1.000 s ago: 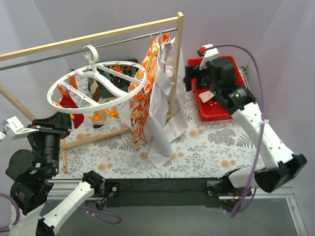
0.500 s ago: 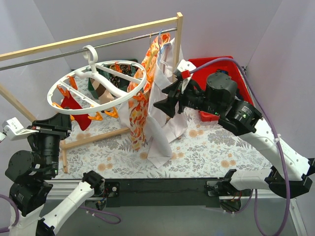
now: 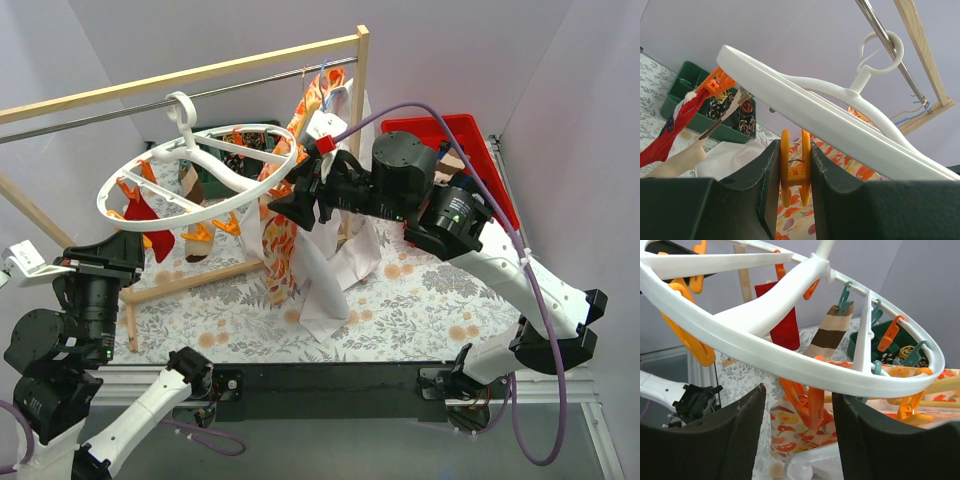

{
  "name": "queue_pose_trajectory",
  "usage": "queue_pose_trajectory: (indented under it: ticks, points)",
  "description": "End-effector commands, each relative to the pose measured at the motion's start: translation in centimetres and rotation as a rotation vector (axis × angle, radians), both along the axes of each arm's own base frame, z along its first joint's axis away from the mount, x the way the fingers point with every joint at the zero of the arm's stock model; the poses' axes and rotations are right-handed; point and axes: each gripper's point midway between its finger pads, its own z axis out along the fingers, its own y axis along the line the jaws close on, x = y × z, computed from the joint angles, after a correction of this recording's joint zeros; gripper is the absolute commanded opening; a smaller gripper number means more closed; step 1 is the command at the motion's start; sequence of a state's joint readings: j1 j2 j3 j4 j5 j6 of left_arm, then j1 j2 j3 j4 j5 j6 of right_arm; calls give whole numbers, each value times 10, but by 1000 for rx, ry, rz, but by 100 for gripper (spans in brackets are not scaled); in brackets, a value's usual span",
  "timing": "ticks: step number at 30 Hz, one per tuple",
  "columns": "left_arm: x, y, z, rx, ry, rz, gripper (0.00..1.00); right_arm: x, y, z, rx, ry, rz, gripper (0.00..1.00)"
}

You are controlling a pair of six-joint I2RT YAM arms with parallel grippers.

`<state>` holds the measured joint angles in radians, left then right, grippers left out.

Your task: Remove the socks clipped to the hanger

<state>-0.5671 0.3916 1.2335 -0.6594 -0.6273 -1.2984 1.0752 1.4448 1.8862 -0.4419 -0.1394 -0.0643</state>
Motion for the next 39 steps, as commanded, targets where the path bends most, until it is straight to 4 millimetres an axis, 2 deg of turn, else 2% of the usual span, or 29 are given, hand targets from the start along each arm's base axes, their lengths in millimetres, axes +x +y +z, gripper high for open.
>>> queue_pose_trajectory:
  ticks: [1, 2, 3, 10, 12, 16, 21, 26, 35, 38, 39]
  points:
    - [-3, -2, 7, 0, -8, -23, 0, 7, 0, 47, 132, -78, -35, 59]
    - [-4, -1, 6, -1, -6, -22, 0, 7, 2, 51, 145, -81, -32, 58]
    - [-5, 0, 5, -8, -6, -20, 0, 5, 1, 65, 178, -90, -27, 57]
    - [-5, 1, -4, -10, 15, -13, 0, -7, 23, 87, 241, -82, 78, 50]
    - [-6, 2, -4, -12, 15, -11, 0, -12, 29, 89, 255, -84, 113, 50]
    - [-8, 3, -4, -17, 12, -13, 0, -8, 41, 93, 266, -90, 130, 49]
    - [-9, 3, -5, -20, 15, -15, 0, -18, 46, 103, 315, -81, 180, 49]
    - [-14, 10, -5, -21, 16, 5, 0, -12, 59, 98, 319, -61, 188, 48]
    - [-31, 26, 6, -43, -3, 31, 0, 0, 82, 75, 288, -6, 173, 46]
    - [-36, 23, 13, -40, -21, 2, 0, 6, 87, 68, 278, 4, 157, 46]
    - [-38, 15, 19, -32, -42, -45, 0, 8, 90, 64, 272, 8, 150, 46]
